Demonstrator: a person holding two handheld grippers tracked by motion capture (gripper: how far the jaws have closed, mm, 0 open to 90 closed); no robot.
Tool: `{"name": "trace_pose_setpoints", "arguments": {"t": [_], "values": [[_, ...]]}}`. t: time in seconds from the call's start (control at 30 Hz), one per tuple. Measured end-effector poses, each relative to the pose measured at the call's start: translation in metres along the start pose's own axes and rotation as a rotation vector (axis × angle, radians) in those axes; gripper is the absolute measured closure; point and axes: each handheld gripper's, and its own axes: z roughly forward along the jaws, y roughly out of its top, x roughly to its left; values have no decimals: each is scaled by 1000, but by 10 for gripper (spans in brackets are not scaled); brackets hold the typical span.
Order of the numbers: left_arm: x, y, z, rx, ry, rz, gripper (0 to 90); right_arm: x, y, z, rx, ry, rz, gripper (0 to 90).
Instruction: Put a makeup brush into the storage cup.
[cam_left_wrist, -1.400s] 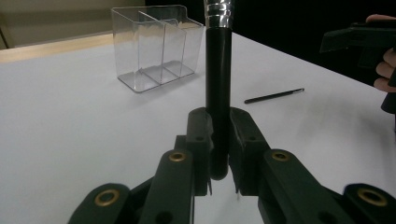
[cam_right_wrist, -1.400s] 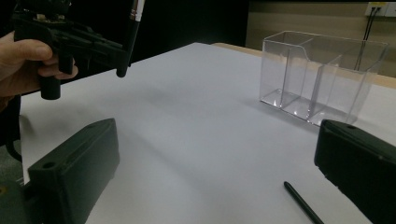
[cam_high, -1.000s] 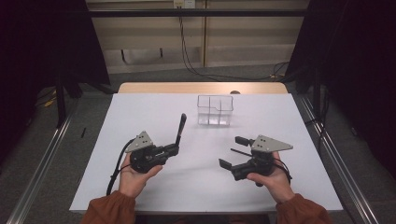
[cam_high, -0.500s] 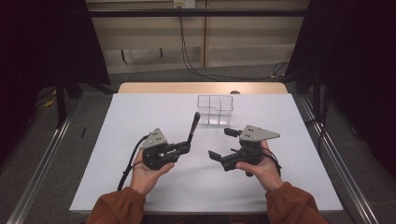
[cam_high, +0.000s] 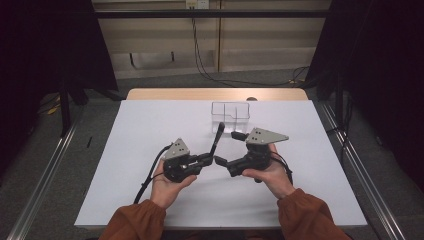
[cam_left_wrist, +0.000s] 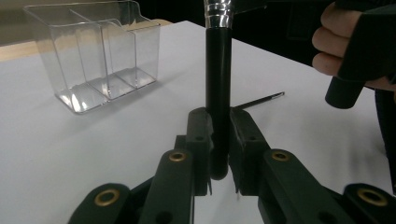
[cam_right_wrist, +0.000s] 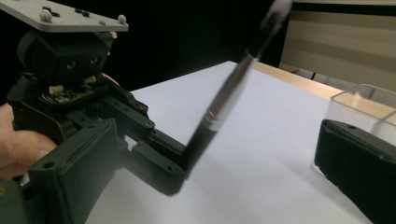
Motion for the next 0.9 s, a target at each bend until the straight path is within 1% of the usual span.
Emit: {"name": "trace_pose_setpoints", "arguments": {"t": [0.03,0.1,0.17,0.23,0.3,0.37,0.43,0.5,0.57,0.6,0.63,0.67,0.7,0.73,0.83,0.9], "values": [[-1,0,0,2,-5,1,796,1,0,2,1,7,2,0],[-3,-1,1,-1,-5,0,796,2,1,4,-3,-2,5,0],[-4,-1,2,5,-7,5,796,1,2,6,-11,-7,22,0],[-4,-2,3,9,-7,2,796,0,3,8,-17,-9,33,31],[-4,-3,4,5,-5,-1,796,0,3,8,-20,-3,32,101],[-5,-3,5,7,-2,1,796,0,1,9,-3,5,47,142],[-5,-3,6,1,-8,-5,796,-1,-2,9,-9,4,58,216],[-5,-3,6,5,-6,-4,796,-3,-3,8,-14,7,69,279],[-5,-4,7,14,-8,4,796,-4,-2,7,-22,5,66,355],[-6,-4,7,12,-11,4,796,-4,-2,7,-21,11,66,408],[-6,-4,8,12,-11,5,796,-4,-2,7,-17,10,69,441],[-6,-4,8,15,-13,7,796,-4,-3,7,-16,7,71,468],[-6,-4,9,19,-13,9,796,-5,-3,7,-15,17,76,492],[-6,-5,9,22,-12,9,796,-6,-4,7,-12,15,89,508],[-6,-5,9,26,-12,11,796,-8,-5,7,-14,20,94,557],[-6,-5,9,26,-14,11,796,-8,-5,7,-13,25,103,611]]}}
